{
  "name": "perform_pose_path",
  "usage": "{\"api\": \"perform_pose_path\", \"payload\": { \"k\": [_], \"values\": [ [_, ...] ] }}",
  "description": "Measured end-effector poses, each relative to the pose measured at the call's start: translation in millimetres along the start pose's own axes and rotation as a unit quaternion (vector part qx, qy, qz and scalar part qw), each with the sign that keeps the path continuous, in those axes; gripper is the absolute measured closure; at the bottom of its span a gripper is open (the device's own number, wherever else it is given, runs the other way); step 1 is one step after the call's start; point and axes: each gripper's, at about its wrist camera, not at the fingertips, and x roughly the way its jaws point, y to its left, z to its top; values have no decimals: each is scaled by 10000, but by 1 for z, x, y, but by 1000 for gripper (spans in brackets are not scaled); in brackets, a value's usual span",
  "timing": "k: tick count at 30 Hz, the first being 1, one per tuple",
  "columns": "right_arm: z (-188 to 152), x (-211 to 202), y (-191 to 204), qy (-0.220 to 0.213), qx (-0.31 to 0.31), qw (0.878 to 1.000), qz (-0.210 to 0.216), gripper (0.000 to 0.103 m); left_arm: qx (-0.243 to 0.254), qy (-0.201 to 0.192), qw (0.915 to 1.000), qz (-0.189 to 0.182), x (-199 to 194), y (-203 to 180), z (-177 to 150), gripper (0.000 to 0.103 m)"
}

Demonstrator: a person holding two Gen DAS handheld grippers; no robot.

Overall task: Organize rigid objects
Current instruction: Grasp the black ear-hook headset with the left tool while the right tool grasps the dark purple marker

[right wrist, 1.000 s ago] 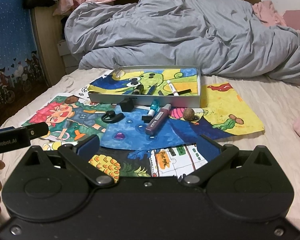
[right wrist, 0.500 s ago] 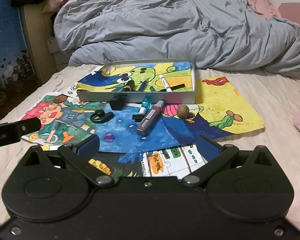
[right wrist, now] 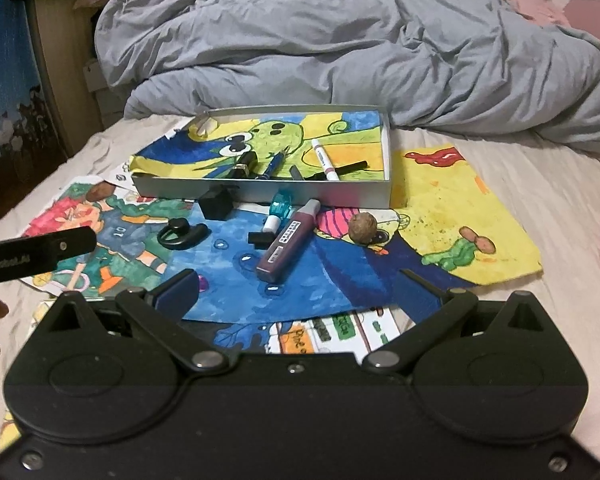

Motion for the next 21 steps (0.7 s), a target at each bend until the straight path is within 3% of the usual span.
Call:
{"api": "perform_pose_path", "payload": {
  "k": [7, 21],
  "values": [
    [10, 42, 1, 307, -348, 9988, 143, 1, 318, 167, 9989, -291, 48, 3, 8, 1],
    [9, 113, 16, 398, -747, 9961, 264, 1, 868, 525, 9888, -1094, 129, 3, 16, 1]
  ]
}}
